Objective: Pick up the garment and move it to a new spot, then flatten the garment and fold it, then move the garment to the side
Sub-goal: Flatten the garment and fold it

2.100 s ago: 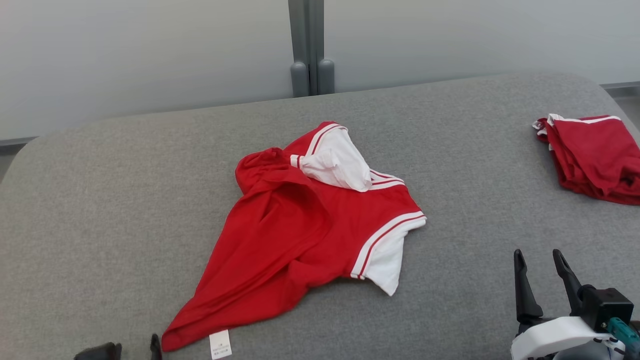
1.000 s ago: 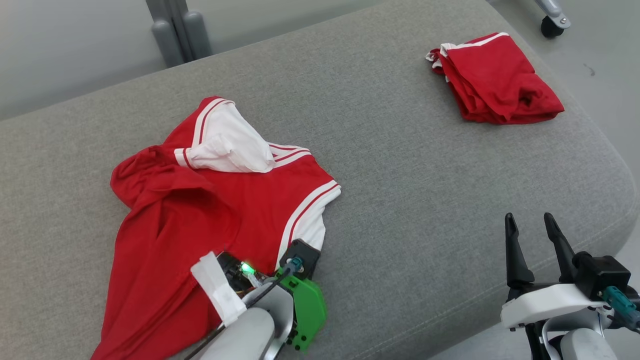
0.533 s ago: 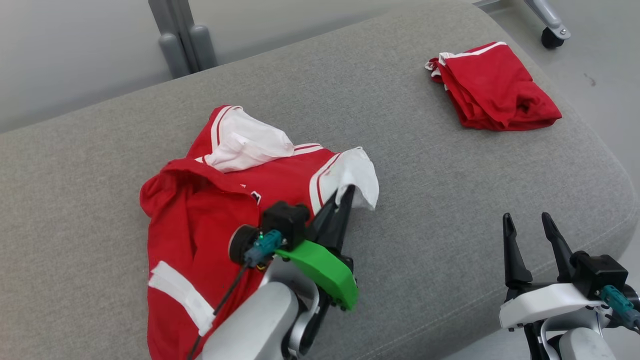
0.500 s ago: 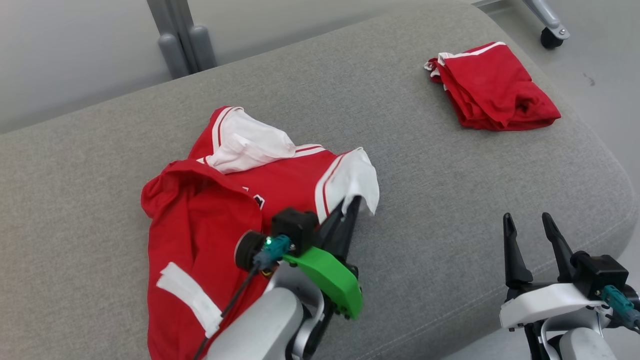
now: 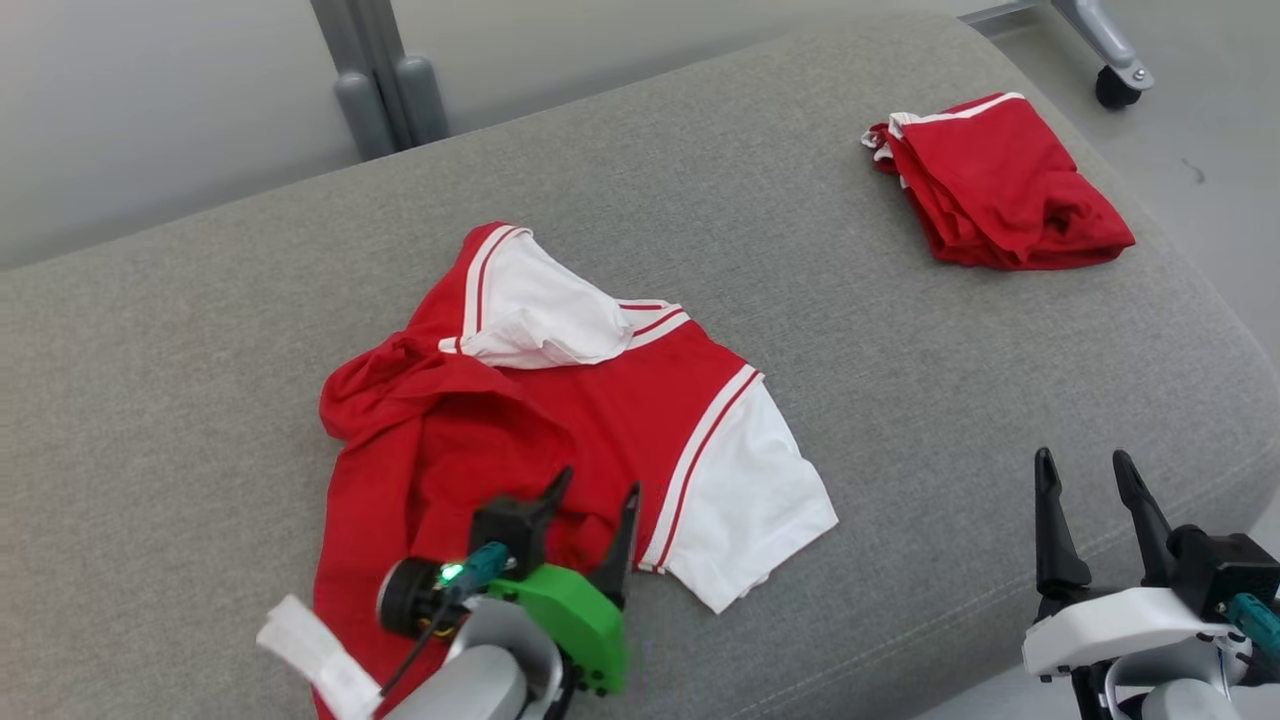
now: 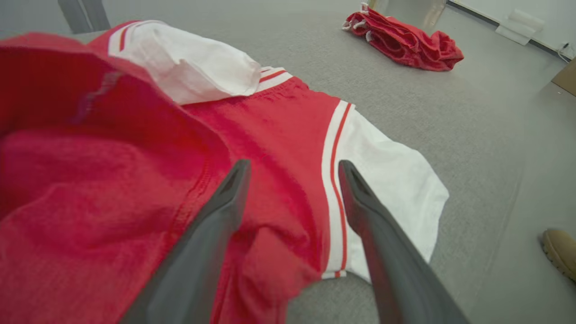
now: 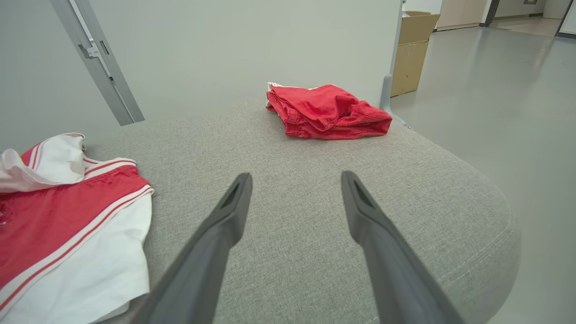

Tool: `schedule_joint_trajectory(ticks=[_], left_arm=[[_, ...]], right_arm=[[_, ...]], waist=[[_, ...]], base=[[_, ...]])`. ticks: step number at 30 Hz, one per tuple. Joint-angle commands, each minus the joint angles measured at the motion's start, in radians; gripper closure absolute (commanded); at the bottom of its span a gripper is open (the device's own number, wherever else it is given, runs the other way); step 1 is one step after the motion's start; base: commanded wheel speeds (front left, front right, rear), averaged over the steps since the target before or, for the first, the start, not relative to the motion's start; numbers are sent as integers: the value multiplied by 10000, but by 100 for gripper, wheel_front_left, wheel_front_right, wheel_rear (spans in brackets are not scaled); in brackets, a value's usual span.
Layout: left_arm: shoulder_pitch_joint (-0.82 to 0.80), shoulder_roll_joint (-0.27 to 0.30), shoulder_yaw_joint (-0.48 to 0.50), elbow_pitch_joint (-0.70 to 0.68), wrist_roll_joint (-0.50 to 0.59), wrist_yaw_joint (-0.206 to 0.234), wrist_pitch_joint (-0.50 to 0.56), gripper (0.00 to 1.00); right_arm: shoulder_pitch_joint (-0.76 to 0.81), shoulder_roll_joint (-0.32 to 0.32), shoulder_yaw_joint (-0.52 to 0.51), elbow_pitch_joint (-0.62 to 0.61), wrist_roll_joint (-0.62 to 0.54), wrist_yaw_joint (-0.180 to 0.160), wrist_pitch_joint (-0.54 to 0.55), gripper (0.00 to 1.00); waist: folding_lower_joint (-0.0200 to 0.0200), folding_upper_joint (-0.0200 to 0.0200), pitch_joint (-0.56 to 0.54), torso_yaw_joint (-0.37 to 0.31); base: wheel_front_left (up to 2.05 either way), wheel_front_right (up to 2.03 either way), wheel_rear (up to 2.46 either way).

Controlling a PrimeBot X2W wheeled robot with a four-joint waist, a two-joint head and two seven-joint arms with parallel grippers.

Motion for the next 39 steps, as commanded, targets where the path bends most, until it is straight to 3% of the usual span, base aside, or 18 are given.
schedule_joint_trajectory(ticks=[1,5,9,15,20,27,33,39], left_arm=[[243,269,243,-239,-68,212,-149,0],[1087,1041,1132,-1097,-66,822,-366,0],[2095,1453,2163,-2366,313,1159,-419,0],[3908,1503,3661,-3760,1625,1108,-421,0],[5038,1195,4818,-4191,2718,581,-421,0],[6161,390,6430,-4320,4162,-826,-422,0],[6554,-289,7412,-4226,4945,-1894,-423,0],[6486,-675,7845,-4161,5456,-2526,-414,0]], right_arm=[[122,-19,-71,-7,-10,-15,-28,0],[287,-17,-153,-75,-95,-15,-28,0],[541,-17,-344,-261,-250,-15,-28,0],[807,-76,-439,-593,-592,-15,-27,0],[839,-157,-469,-680,-661,-15,-28,0],[1031,-210,-326,-503,-771,-15,-28,0],[1093,-281,-52,-263,-670,-15,-28,0],[1117,-218,108,-165,-631,-15,-28,0]], waist=[[0,0,-167,228],[0,0,-390,595],[0,0,-670,1142],[0,0,-1106,1994],[0,0,-1320,2582],[0,0,-1576,3193],[0,0,-1704,3366],[0,0,-1709,3359]], base=[[0,0,0],[0,0,0],[0,0,0],[0,0,0],[0,0,0],[0,0,0],[0,0,0],[0,0,0]])
